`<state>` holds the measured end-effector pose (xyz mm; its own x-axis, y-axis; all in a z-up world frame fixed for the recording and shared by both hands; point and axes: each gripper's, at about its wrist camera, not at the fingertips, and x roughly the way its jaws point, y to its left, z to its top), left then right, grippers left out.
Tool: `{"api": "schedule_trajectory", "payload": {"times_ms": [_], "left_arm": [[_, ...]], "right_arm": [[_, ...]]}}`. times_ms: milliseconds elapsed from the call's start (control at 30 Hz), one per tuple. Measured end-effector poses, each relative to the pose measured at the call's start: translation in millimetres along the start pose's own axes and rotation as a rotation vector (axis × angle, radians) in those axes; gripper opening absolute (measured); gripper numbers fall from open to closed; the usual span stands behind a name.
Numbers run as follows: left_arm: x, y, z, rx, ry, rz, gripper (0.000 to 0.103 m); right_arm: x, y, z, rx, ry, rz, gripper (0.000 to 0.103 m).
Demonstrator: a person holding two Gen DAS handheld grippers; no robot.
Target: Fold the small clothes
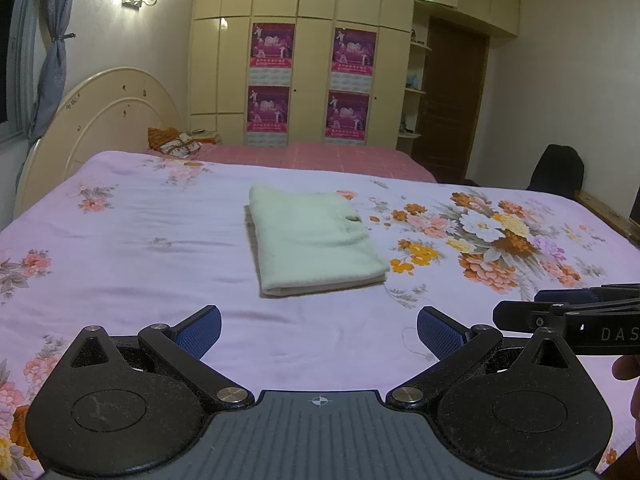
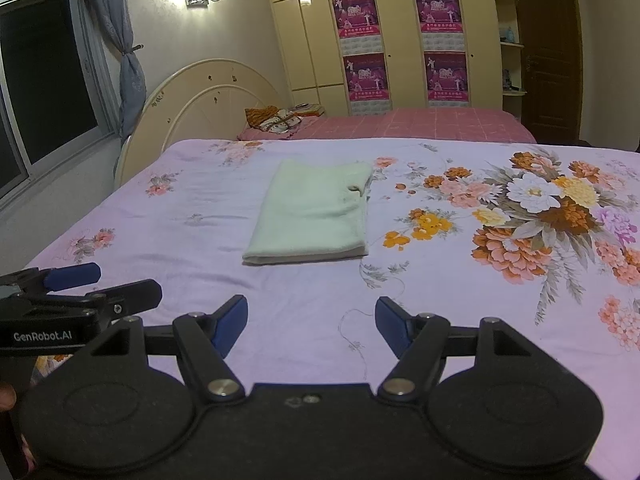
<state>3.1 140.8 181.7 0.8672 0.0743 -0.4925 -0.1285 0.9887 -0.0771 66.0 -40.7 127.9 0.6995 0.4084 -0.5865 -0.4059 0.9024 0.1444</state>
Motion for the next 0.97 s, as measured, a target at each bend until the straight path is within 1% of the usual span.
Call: {"api": "schedule_trajectory", "payload": {"times_ms": [333, 600, 767, 967], "left_arm": [[1.8, 0.3, 0.5, 0.003, -0.005, 0.011, 0.103], [0.4, 1.8, -0.7, -0.007, -0.026, 0.02, 0.103], [-2.1, -1.0, -0.9, 0.045, -0.048, 0.035, 0.103], [-4.2, -0.7, 2.1, 0.035, -0.046, 0.031, 0.103]], "right_arm": [[0.1, -0.5, -0.3, 0.0, 0.001, 0.0, 0.069], [0.7, 0.1, -0.4, -0.001, 0.002, 0.0, 0.069], [0.8, -0.4, -1.7, -0.008, -0.002, 0.001, 0.069], [0.5, -1.1, -3.5, -0.01, -0.002, 0.002, 0.069]]}}
